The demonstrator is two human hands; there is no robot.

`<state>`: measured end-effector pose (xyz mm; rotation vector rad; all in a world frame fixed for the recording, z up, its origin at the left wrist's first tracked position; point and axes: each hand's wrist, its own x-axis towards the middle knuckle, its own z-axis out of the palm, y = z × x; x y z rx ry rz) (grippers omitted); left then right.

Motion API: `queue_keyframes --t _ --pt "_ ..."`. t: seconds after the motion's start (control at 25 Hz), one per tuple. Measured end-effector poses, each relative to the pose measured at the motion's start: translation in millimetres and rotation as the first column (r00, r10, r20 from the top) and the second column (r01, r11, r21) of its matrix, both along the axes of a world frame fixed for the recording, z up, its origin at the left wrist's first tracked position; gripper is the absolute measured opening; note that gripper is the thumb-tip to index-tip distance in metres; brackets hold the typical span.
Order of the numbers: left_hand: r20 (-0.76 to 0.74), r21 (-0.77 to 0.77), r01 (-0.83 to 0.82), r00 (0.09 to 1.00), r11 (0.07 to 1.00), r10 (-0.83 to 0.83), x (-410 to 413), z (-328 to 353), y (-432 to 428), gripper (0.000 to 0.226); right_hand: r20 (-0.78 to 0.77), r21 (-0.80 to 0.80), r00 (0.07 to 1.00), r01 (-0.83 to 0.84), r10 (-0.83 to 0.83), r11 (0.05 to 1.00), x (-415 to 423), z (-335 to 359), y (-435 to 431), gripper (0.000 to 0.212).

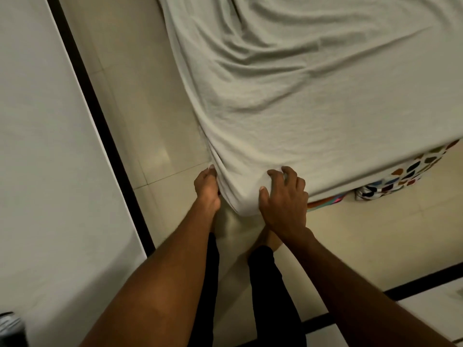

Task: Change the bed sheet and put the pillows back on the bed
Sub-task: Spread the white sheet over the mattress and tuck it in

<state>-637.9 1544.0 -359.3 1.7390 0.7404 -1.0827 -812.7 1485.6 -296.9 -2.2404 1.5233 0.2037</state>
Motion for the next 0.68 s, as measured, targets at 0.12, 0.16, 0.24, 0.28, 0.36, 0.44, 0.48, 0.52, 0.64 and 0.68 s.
queue_keyframes --t 0.12,0.16,0.24,0.28,0.36,0.44,0.48,0.52,0.64,0.68 --pt "0.023 0.072 -0.083 0.996 0.994 0.081 3.5 -5.3 27.0 0.015 -0.020 0.008 1.000 -0.014 0.014 1.000 -0.1 0.1 4.6 0.052" --pt "0.035 0.142 -0.084 0.996 0.986 0.080 3.3 -11.5 41.0 0.019 -0.032 0.003 0.999 -0.014 0.014 1.000 0.9 -0.8 4.8 0.053" --pt "0.029 0.304 -0.108 0.994 0.947 0.104 -2.2 -19.1 73.1 0.021 -0.064 -0.007 0.998 -0.010 0.009 1.000 4.0 -3.7 5.9 0.054" --pt "-0.010 0.361 -0.106 0.993 0.927 0.118 -6.8 -21.6 90.0 0.014 -0.083 -0.009 0.996 -0.008 0.007 1.000 6.4 -4.8 8.5 0.056" --pt "-0.125 0.400 -0.066 0.984 0.914 0.126 -18.0 -21.7 113.6 0.006 -0.109 -0.007 0.994 0.011 -0.012 1.000 15.2 -5.0 15.4 0.059" --pt "-0.131 0.378 0.011 0.990 0.926 0.042 -27.2 -19.8 123.8 0.014 -0.128 0.017 0.990 0.058 -0.056 0.998 21.8 -5.4 21.1 0.062" --pt "-0.089 0.364 0.054 0.996 0.930 -0.023 -28.6 -20.2 123.1 0.022 -0.120 0.022 0.991 0.070 -0.067 0.997 21.8 -5.1 23.5 0.062" --pt "-0.062 0.324 0.098 0.995 0.941 -0.082 -26.8 -20.2 119.2 0.026 -0.074 0.012 0.993 0.088 -0.087 0.996 21.0 -5.1 24.8 0.061" --pt "-0.098 0.127 0.204 0.976 0.971 -0.193 -23.7 -7.8 90.7 0.024 0.257 -0.013 0.926 0.290 -0.277 0.957 15.1 0.6 26.0 0.043" --pt "-0.163 0.054 0.237 0.961 0.970 -0.226 -24.0 -2.9 78.1 0.025 0.363 0.028 0.828 0.450 -0.428 0.893 9.9 -3.1 25.9 0.038"
